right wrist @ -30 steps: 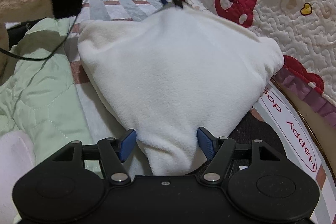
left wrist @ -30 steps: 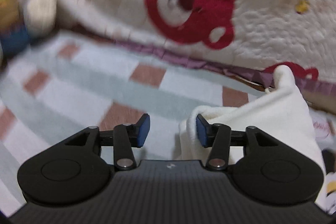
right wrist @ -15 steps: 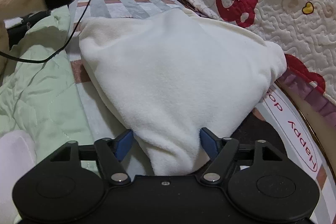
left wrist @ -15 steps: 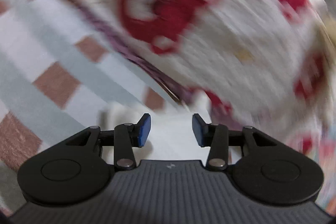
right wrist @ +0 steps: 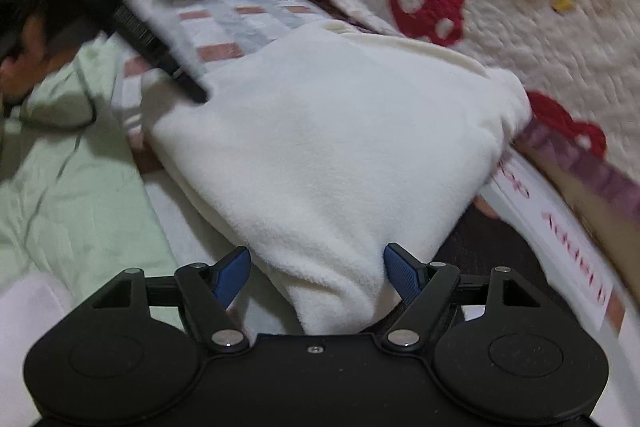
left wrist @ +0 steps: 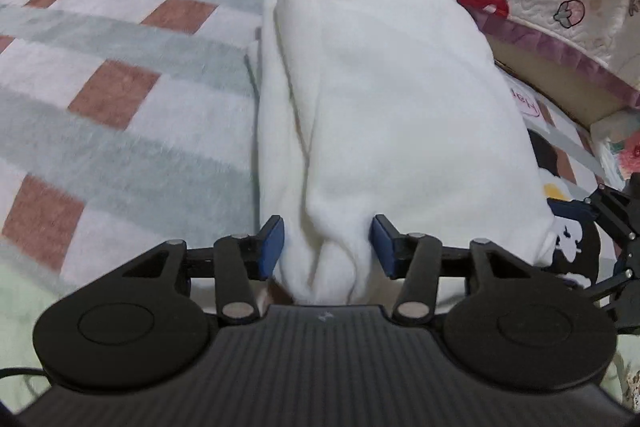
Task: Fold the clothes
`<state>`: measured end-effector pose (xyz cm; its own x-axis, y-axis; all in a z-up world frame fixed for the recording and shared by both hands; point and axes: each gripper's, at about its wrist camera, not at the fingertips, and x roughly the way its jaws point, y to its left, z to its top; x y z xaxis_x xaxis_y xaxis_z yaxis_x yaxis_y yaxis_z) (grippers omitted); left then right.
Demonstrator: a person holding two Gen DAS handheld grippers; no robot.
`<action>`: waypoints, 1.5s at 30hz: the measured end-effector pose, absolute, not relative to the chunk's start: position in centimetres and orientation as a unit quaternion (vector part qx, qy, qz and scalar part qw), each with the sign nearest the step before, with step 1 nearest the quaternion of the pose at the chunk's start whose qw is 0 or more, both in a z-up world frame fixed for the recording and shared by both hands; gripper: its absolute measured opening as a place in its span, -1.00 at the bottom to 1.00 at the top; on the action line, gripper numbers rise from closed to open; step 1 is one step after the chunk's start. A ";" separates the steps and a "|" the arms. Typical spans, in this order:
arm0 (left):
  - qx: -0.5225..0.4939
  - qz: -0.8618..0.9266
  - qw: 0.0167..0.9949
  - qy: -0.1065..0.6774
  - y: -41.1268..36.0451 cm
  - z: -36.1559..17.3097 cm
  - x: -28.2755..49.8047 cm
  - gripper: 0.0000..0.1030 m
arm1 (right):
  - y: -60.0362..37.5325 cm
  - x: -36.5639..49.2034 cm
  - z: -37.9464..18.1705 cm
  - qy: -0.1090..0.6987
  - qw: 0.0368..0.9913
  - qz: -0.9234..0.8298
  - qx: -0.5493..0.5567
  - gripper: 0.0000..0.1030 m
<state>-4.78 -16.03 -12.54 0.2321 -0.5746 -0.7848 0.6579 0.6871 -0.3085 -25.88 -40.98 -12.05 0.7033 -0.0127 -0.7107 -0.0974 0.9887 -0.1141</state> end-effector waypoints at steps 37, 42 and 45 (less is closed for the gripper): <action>-0.201 -0.300 0.719 0.593 -11.8 -16.3 -4.6 0.35 | -57.0 -23.4 -13.4 0.380 0.867 -0.097 0.306 0.35; -0.240 -0.300 0.719 0.579 -12.0 -16.9 -4.4 0.65 | -60.0 -19.4 -13.7 0.393 0.848 -0.062 0.349 0.35; -0.262 -0.312 0.718 0.565 -12.2 -17.3 -4.4 0.65 | -61.4 -19.0 -13.6 0.385 0.831 -0.025 0.402 0.35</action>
